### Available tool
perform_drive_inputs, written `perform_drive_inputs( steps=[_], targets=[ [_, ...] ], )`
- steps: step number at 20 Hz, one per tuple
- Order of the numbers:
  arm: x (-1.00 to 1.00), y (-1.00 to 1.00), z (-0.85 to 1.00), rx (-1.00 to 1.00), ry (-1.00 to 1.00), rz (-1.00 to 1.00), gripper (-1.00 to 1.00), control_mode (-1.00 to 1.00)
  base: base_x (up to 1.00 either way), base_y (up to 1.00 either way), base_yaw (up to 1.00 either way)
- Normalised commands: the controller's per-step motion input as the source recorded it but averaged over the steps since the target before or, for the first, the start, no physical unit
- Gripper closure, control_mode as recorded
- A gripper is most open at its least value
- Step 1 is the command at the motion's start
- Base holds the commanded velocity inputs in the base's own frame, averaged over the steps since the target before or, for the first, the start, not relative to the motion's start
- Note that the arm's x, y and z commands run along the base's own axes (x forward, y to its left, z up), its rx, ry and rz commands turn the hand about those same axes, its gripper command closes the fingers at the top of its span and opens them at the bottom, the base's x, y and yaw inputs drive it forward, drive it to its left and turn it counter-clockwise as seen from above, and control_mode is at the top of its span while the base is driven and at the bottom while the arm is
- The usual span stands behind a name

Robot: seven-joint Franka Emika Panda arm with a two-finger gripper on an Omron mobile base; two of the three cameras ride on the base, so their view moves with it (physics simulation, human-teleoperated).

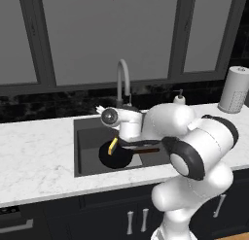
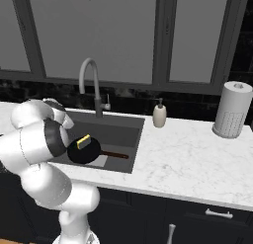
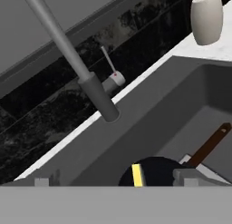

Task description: Pick the pan and sponge and place them into the sink. Then turn on the water.

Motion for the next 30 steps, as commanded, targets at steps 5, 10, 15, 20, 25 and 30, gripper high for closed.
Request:
perform_drive_inputs(
  steps=[5, 10, 15, 20, 25, 30],
  targets=[
    [-0.27, 0.3, 0.87, -0.06, -0.14, 0.0, -1.0, -1.0, 0.0, 0.0, 0.0],
    [-0.39, 0.22, 0.86, -0.05, -0.13, 0.0, -1.0, -1.0, 0.0, 0.0, 0.0],
    [-0.77, 0.19, 0.52, 0.0, 0.0, 0.05, -1.0, -1.0, 0.0, 0.0, 0.0],
    [-0.85, -0.06, 0.77, 0.03, -0.07, 0.02, -1.0, -1.0, 0.0, 0.0, 0.0],
    [-0.69, -0.38, 0.75, 0.13, -0.11, 0.0, -1.0, -1.0, 0.0, 0.0, 0.0],
    [-0.37, -0.87, 0.2, 0.26, -0.07, -0.04, -1.0, -1.0, 0.0, 0.0, 0.0]
  ],
)
